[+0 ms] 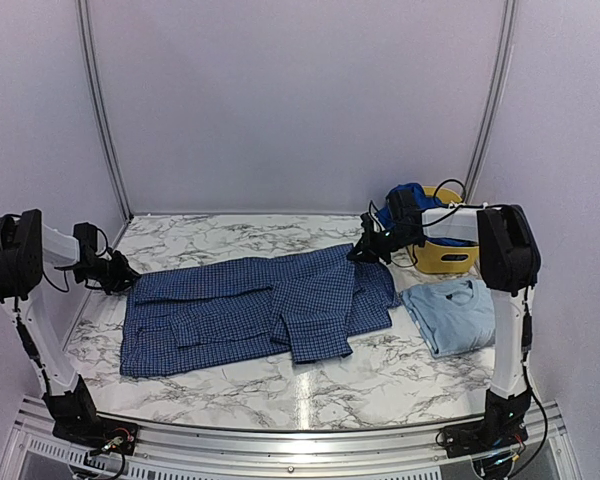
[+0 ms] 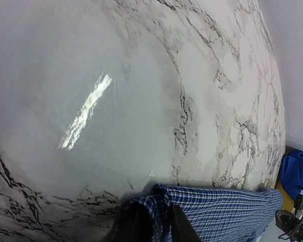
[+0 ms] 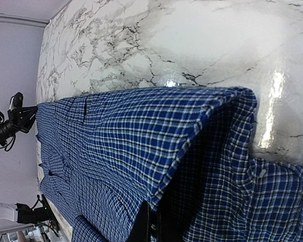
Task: Fold and stack the mixed laundry pile
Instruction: Smooth out the rectangle-folded shirt at the center of the board.
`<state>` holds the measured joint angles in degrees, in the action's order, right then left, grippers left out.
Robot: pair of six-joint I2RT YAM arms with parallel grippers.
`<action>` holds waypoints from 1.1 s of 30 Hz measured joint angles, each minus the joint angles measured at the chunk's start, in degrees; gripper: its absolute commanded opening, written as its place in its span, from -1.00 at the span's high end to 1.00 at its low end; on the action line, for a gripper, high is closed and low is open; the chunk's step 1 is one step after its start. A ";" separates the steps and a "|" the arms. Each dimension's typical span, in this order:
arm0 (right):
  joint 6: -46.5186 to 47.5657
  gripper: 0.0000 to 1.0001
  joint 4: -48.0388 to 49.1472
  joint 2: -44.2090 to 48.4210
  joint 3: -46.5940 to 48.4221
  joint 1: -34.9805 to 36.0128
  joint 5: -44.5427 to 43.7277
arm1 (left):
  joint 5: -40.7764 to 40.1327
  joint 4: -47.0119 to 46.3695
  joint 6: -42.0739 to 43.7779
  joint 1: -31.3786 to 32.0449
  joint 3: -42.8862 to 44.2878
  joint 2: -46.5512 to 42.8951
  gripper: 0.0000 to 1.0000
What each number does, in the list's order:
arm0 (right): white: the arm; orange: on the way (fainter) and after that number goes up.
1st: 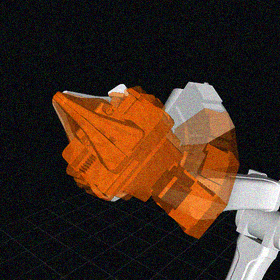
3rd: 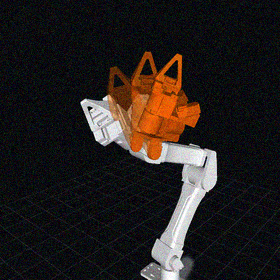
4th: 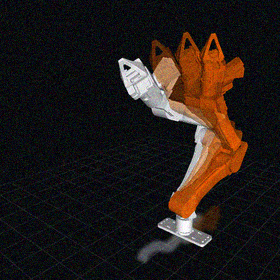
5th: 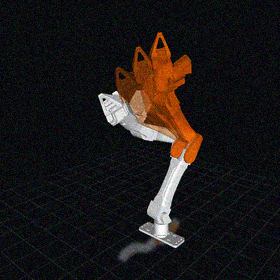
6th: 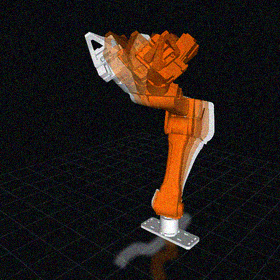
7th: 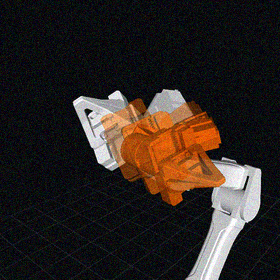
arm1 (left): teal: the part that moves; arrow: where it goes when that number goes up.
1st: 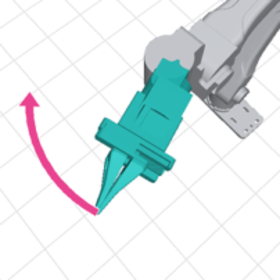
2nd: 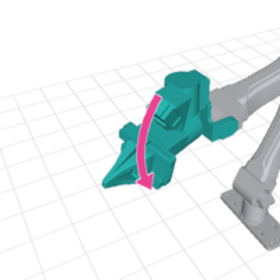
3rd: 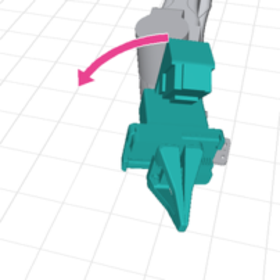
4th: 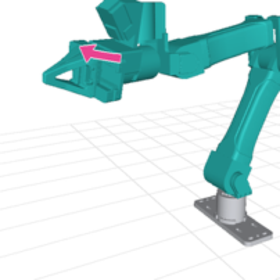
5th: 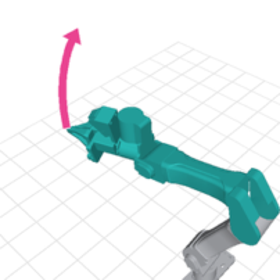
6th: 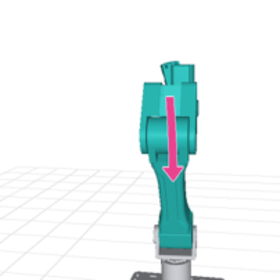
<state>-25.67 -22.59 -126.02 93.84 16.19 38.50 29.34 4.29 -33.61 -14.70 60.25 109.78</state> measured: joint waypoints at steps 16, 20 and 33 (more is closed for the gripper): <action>-0.07 1.00 0.02 0.00 0.00 -0.26 0.07 | 0.35 -0.70 -0.74 -0.96 -1.14 -0.83 1.00; -0.35 1.00 0.26 0.00 0.15 -0.72 0.11 | 1.11 -0.70 -0.76 -1.05 0.83 -0.79 1.00; -3.30 1.00 2.95 -2.38 6.78 -2.16 2.99 | 4.83 -2.19 -2.51 -1.73 3.76 0.79 0.81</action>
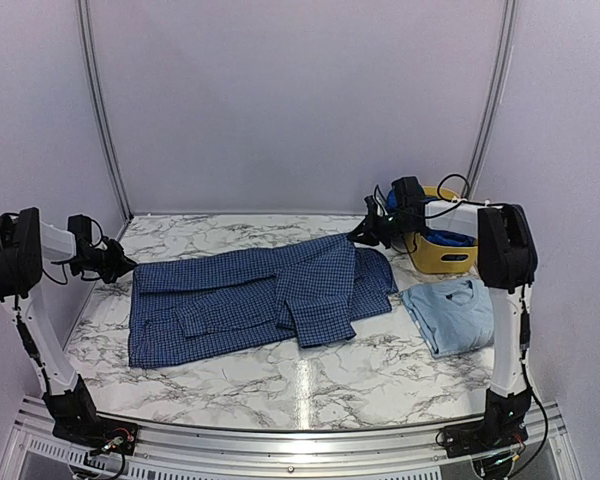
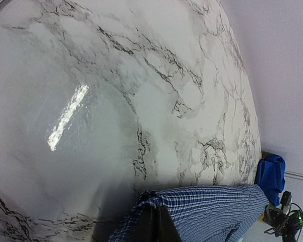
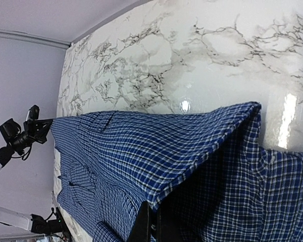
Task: Fold and stack the mixed laundry pile
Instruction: Smooth out the rectangle-folded shirt at the center of the board.
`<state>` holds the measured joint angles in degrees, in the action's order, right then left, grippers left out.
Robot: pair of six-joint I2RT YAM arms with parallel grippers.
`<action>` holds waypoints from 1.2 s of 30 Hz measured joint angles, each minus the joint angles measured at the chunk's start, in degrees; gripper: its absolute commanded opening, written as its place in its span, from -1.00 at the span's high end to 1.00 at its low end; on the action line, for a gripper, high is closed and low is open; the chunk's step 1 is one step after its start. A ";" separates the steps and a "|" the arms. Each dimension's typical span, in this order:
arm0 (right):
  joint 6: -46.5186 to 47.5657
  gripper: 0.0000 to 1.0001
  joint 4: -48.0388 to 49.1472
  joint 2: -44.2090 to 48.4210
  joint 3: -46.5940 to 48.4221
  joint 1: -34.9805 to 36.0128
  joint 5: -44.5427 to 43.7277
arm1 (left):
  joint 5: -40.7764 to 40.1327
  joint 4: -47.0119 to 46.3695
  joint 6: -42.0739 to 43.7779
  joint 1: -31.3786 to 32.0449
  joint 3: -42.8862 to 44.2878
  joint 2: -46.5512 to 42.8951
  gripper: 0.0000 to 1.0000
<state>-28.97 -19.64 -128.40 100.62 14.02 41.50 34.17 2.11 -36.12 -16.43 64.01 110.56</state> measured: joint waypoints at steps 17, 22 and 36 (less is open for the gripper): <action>-2.32 1.00 2.08 -3.96 0.98 -0.17 2.01 | 2.32 -4.50 -1.29 0.59 -5.25 0.96 0.54; -2.32 1.00 2.10 -3.96 0.98 -0.17 2.03 | 2.47 -5.42 -1.99 0.61 -8.31 -0.68 0.90; -2.32 1.00 1.97 -4.04 5.44 -0.83 1.97 | 1.92 -5.03 -2.27 0.63 -1.14 -0.68 1.00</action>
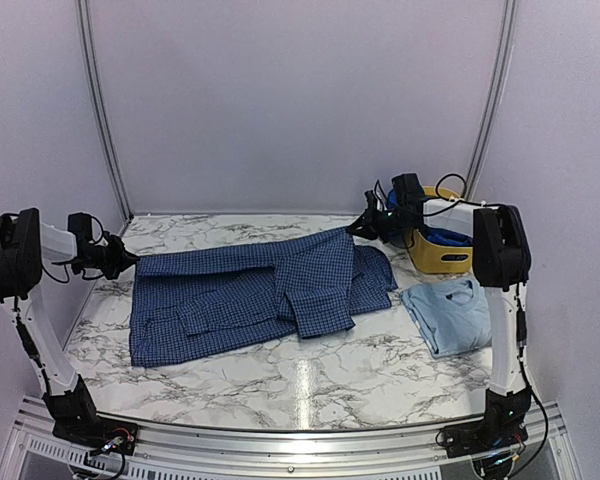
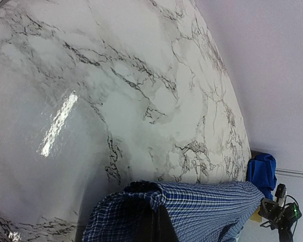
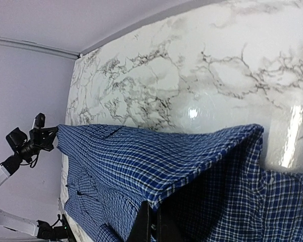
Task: Fold and stack the mixed laundry pile
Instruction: Smooth out the rectangle-folded shirt at the center of the board.
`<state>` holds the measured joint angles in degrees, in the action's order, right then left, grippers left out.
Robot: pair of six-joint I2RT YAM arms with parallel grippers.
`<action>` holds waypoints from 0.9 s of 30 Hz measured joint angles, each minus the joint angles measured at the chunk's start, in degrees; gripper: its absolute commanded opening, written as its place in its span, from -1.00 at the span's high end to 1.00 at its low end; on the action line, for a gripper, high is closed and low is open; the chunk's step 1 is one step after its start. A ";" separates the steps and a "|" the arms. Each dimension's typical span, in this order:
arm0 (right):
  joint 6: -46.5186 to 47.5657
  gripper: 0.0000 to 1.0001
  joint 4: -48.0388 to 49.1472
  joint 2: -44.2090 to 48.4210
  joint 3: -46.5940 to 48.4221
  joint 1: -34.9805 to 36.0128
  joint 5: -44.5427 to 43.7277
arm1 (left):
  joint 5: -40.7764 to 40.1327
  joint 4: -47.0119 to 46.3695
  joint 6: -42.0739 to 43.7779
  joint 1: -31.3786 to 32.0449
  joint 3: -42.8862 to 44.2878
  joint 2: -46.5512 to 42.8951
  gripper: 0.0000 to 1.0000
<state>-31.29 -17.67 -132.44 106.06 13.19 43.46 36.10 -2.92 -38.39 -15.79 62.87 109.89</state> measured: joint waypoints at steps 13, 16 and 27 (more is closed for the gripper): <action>-1.55 1.00 2.62 -13.40 10.38 -0.63 0.66 | -1.20 -1.53 -1.11 -0.07 0.50 4.74 0.94; -1.79 0.61 2.45 -15.80 10.82 -0.63 0.85 | -1.27 -1.97 -1.53 -0.07 0.50 5.75 0.51; 1.33 0.00 -3.02 -6.93 6.75 -0.83 0.15 | -8.57 5.05 5.42 0.39 0.85 -4.33 -0.97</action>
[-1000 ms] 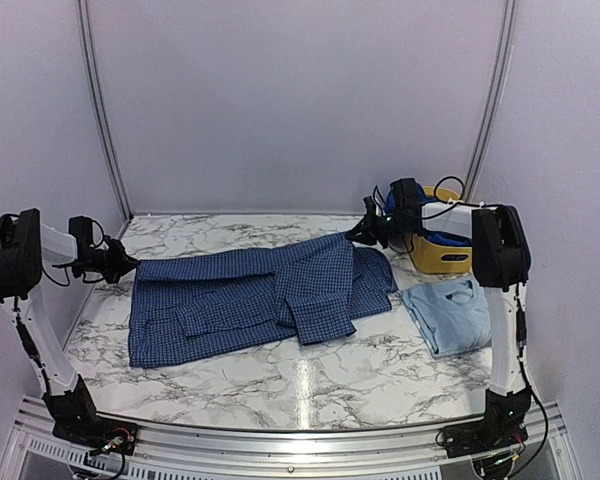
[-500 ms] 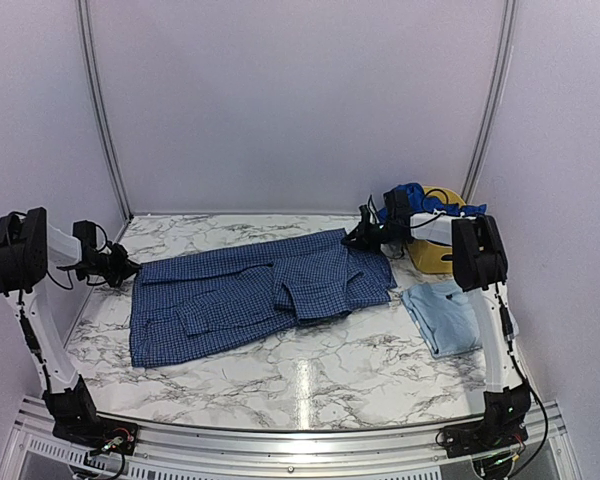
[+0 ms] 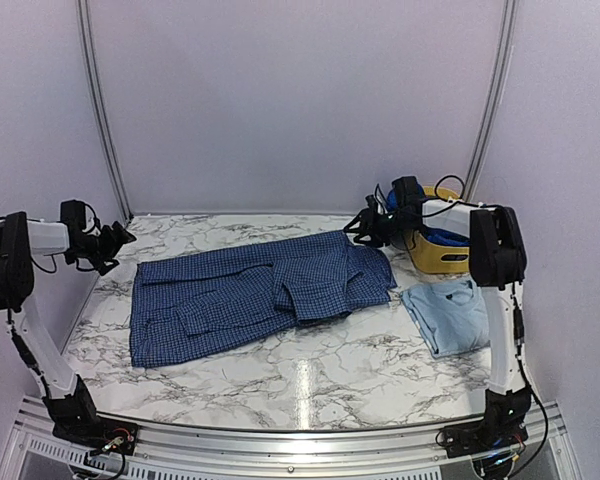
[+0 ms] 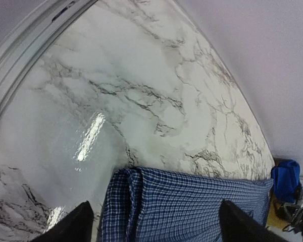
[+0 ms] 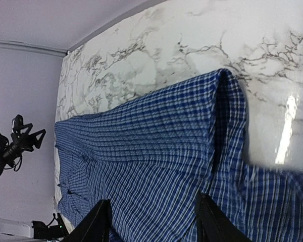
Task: Fold and stack the mixed laundry pile
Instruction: Smooth out the rectangle-folded shirt at the center of the board.
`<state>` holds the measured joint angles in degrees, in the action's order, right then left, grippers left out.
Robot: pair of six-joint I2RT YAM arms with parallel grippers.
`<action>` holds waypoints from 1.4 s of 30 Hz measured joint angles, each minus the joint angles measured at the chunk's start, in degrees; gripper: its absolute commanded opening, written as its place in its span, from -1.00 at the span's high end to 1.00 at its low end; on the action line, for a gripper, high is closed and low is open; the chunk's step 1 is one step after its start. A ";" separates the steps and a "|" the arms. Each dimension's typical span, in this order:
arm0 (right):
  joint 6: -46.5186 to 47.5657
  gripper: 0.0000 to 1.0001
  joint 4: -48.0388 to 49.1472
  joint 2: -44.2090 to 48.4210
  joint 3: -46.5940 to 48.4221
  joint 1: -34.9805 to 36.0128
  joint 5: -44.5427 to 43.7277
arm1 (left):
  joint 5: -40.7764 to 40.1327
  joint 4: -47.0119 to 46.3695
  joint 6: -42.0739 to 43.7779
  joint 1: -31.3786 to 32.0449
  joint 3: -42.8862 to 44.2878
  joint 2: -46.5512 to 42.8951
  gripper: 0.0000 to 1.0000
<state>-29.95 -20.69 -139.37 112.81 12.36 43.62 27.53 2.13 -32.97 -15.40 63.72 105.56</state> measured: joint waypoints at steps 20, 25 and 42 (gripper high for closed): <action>12.07 0.59 -3.72 18.53 -35.28 6.84 -1.46 | -7.87 14.99 9.77 34.88 -3.74 -6.49 -0.98; 15.13 0.57 -3.37 22.86 -41.64 8.41 -0.98 | -11.67 19.74 11.80 35.69 -6.10 -6.71 -0.98; 28.61 0.21 -7.87 42.23 -55.34 16.33 -10.95 | -18.62 22.67 19.23 42.69 -7.19 -18.78 -0.98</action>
<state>-1.34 -28.56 -97.14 57.47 28.69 32.67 8.91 24.80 -13.74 27.29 56.53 86.78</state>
